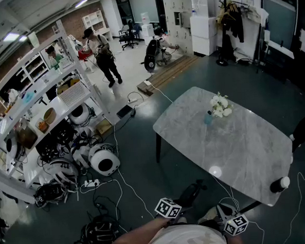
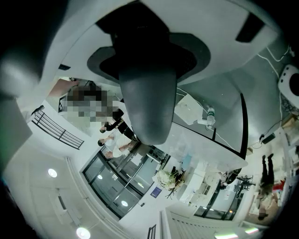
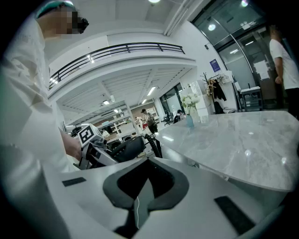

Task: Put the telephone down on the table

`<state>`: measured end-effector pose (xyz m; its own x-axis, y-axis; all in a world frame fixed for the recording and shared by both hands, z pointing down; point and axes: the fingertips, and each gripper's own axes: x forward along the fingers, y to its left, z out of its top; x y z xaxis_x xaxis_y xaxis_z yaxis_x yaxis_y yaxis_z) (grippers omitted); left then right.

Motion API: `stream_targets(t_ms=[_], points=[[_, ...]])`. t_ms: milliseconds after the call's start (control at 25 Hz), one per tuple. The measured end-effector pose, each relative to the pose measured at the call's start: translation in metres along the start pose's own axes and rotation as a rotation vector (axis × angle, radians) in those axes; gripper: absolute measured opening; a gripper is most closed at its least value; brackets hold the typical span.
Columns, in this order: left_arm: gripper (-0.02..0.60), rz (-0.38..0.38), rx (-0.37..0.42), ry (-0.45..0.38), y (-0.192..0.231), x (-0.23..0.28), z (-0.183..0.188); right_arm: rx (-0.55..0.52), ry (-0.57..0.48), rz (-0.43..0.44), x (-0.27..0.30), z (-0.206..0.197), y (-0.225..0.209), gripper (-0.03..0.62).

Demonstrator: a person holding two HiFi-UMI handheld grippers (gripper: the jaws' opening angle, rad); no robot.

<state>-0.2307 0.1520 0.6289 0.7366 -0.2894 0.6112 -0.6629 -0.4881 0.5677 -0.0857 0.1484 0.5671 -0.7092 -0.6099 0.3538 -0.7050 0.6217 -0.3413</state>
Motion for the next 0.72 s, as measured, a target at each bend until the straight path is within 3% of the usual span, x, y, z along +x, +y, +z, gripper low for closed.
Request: stream_targets(t_ms=[480,720], points=[[0.279,-0.037,0.041,-0.016,-0.018,0.002,0.001,-0.023,-0.094,-0.036,-0.016,0.011,0.009,0.015],[0.279,-0.032,0.052,-0.03,-0.018,0.003,0.011,-0.037,-0.089,-0.062,-0.017,0.016,0.004,0.015]])
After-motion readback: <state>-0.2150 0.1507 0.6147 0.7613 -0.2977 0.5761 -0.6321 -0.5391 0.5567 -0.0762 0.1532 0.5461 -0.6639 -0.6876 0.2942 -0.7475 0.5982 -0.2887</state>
